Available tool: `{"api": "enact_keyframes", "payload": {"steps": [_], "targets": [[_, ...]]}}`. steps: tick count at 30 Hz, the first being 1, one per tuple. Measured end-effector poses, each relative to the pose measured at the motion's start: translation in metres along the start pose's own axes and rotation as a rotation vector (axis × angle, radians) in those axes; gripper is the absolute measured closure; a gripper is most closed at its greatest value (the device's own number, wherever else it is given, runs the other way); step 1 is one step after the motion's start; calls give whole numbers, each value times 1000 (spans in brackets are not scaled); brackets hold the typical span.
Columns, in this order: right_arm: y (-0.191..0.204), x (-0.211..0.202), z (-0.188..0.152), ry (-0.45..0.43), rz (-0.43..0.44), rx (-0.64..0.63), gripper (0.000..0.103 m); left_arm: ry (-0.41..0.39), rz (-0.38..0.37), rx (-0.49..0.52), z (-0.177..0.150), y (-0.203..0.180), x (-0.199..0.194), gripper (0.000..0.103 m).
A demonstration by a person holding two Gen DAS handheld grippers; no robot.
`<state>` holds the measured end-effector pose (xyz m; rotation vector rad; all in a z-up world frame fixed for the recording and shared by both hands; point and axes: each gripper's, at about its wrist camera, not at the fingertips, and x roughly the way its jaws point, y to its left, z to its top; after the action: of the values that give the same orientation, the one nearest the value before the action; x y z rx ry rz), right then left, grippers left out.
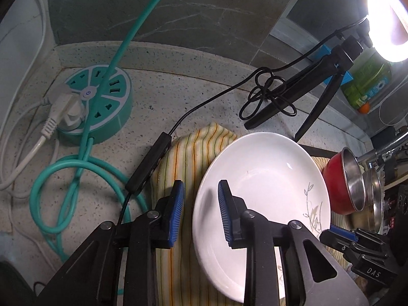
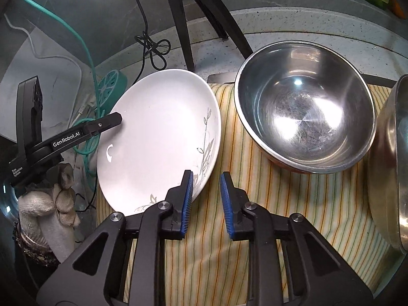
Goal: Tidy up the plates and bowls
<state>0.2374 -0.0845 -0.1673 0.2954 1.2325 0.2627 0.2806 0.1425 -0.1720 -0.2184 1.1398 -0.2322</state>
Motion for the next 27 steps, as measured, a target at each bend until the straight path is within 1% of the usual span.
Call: {"api": "enact_keyframes", "payload": {"steps": [3,5,7,9,18,27], "targets": [[0,4,2,7,-5,2,83,10,0,13,1,-1,3,81],[0,5,2,13,6,0,87,15,-6,15,2,0,5,84],[2,7,2,14,1,-13,88,19,-13,18,2,-1,6,87],[5,11,5,18,1,-16,90,19,-14,19,2,-1,7,87],[11,10,7,36,-9,-33,91,18,-13,25,-2,-7,6,87],[16,-1,-5,58,1,-50,91,12,-26,7,-22,-8,-9,87]]}}
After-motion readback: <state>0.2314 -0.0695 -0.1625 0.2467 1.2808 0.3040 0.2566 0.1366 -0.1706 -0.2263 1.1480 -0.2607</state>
